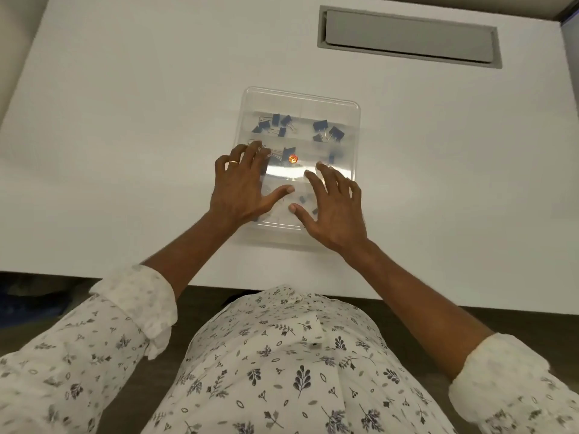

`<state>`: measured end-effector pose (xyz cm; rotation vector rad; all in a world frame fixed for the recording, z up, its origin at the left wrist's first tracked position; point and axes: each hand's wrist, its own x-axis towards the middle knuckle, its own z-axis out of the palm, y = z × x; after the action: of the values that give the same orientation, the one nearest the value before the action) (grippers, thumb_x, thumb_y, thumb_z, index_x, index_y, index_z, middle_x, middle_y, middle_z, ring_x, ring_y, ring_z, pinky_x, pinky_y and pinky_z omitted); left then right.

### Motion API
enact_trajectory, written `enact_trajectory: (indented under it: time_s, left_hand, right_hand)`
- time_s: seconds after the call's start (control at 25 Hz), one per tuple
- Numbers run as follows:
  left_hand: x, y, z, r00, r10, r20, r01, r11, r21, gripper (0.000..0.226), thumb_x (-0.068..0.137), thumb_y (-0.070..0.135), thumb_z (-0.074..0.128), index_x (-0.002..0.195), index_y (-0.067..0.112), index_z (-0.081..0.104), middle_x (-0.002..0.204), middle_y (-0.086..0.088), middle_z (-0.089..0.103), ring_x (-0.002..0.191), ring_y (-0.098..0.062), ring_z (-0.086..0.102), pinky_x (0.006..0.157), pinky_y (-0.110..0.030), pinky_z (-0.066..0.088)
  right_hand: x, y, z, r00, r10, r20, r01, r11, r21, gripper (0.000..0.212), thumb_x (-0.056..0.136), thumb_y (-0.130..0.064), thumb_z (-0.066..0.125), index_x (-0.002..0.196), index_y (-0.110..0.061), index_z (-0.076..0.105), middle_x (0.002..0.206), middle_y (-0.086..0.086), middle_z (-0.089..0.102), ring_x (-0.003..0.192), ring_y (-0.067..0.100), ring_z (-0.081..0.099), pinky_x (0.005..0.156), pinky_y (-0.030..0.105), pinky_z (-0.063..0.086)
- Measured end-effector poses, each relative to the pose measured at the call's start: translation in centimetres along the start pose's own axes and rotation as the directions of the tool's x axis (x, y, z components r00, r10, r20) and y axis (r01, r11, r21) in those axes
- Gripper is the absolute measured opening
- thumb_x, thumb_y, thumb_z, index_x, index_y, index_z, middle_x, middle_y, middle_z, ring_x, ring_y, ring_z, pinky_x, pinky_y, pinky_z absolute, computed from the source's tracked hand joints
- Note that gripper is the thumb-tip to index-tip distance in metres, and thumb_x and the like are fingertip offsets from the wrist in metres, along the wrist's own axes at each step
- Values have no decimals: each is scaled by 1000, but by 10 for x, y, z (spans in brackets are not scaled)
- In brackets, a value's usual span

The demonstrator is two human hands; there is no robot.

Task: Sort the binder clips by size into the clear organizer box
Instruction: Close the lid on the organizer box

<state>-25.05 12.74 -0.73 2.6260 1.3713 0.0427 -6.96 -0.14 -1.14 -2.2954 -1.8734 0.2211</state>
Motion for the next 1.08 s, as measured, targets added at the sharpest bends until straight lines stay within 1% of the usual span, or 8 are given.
enact_trajectory:
  time_s: [0.12, 0.28, 0.44, 0.6, 0.76, 0.88, 0.96, 1.08]
  left_hand:
    - [31, -3, -12, 998, -33, -53, 30, 999, -42, 88, 89, 84, 33, 149, 19, 41, 155, -6, 43, 142, -30, 40, 117, -49, 29]
    - [78, -9, -9, 997, 29, -69, -27, 999, 19, 91, 95, 78, 19, 163, 17, 12, 172, -9, 7, 159, -32, 3, 128, -53, 2]
    - [111, -16, -2, 998, 51, -23, -51, 998, -30, 88, 98, 74, 15, 163, 16, 2, 172, -10, -5, 159, -31, -6, 129, -52, 5]
    - [113, -20, 11, 998, 44, -41, -46, 999, -28, 88, 98, 75, 17, 164, 18, 2, 172, -8, -3, 159, -29, -3, 129, -50, 5]
    - [122, -21, 5, 999, 42, 3, -42, 998, -45, 94, 93, 81, 14, 164, 19, 4, 172, -7, -2, 159, -30, -2, 129, -51, 6]
    - [121, -18, -4, 999, 38, 10, -37, 995, -91, 99, 90, 83, 9, 164, 17, 3, 172, -11, -3, 159, -32, -3, 129, -51, 4]
    - [110, -11, -17, 997, 44, -58, -53, 987, -151, 90, 97, 74, 21, 164, 15, 6, 171, -16, -2, 158, -38, -2, 129, -53, 4]
    - [65, -3, -25, 980, 176, -97, -190, 971, -149, 74, 105, 56, 30, 163, 15, 12, 170, -17, 0, 157, -40, -4, 129, -53, 1]
  right_hand:
    - [36, 3, -21, 999, 42, -12, -41, 998, 57, 79, 90, -79, 41, 149, -26, 43, 164, 3, 30, 149, 26, 30, 118, 53, 28]
    - [101, 22, -30, 998, 53, 15, -53, 998, -16, 113, 77, -94, 28, 162, -22, 13, 171, 9, -1, 158, 33, -2, 124, 63, 6]
    - [134, 43, -19, 991, 89, 96, -84, 995, -48, 131, 64, -103, 10, 163, -17, 1, 170, 12, -8, 157, 36, -9, 124, 62, 2]
    - [132, 44, -5, 989, 129, 76, -127, 992, -21, 125, 70, -100, 17, 163, -18, 3, 171, 10, -5, 158, 32, -6, 126, 55, 3]
    - [140, 44, -10, 981, 161, 110, -150, 984, -100, 123, 70, -99, 15, 163, -20, 2, 171, 9, -6, 158, 32, -6, 122, 66, 1]
    - [127, 27, -15, 974, 213, 80, -204, 973, -108, 114, 78, -94, 19, 163, -20, 2, 170, 12, -7, 157, 34, -7, 120, 68, 0]
    - [94, 6, -19, 985, 171, 19, -169, 983, -75, 101, 90, -84, 23, 163, -17, 3, 170, 14, -6, 158, 32, -6, 122, 65, 1]
    - [36, -15, -18, 998, 59, 4, -59, 997, -47, 90, 98, -73, 28, 163, -14, 5, 170, 15, -5, 158, 30, -6, 124, 61, 4]
